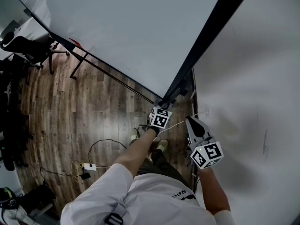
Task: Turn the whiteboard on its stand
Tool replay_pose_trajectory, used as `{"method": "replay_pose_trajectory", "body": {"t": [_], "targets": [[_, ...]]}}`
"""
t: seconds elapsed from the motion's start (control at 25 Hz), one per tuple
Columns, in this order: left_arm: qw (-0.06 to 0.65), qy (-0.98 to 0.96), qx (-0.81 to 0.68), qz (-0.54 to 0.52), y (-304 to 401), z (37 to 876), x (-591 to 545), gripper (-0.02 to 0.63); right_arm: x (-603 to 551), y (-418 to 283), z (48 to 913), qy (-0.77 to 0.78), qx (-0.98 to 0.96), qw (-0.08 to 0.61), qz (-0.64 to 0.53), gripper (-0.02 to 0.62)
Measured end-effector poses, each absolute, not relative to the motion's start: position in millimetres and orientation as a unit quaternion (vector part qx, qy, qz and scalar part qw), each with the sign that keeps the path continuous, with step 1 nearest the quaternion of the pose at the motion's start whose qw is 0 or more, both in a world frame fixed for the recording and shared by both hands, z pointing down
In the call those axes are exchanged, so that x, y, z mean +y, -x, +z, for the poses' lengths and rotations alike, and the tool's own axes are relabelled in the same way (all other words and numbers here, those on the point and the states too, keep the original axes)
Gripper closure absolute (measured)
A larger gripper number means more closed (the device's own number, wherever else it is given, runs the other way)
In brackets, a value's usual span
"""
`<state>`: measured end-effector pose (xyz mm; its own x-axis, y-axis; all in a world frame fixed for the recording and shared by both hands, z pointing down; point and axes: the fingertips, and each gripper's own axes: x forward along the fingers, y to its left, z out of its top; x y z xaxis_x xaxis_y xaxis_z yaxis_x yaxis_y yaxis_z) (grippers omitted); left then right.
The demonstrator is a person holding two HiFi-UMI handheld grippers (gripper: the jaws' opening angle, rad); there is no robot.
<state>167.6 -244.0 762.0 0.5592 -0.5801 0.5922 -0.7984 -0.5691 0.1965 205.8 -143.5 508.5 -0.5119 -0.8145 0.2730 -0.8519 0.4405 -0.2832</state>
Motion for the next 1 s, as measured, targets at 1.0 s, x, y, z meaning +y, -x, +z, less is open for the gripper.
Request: {"method": "replay_pose_trajectory", "body": {"t": [1.0], "targets": [[0.189, -0.879, -0.386, 0.207, -138.4, 629.9, -165.4, 0.528, -122.5, -199.0, 509.6, -0.453, -0.867, 0.062, 0.198, 0.577]]}}
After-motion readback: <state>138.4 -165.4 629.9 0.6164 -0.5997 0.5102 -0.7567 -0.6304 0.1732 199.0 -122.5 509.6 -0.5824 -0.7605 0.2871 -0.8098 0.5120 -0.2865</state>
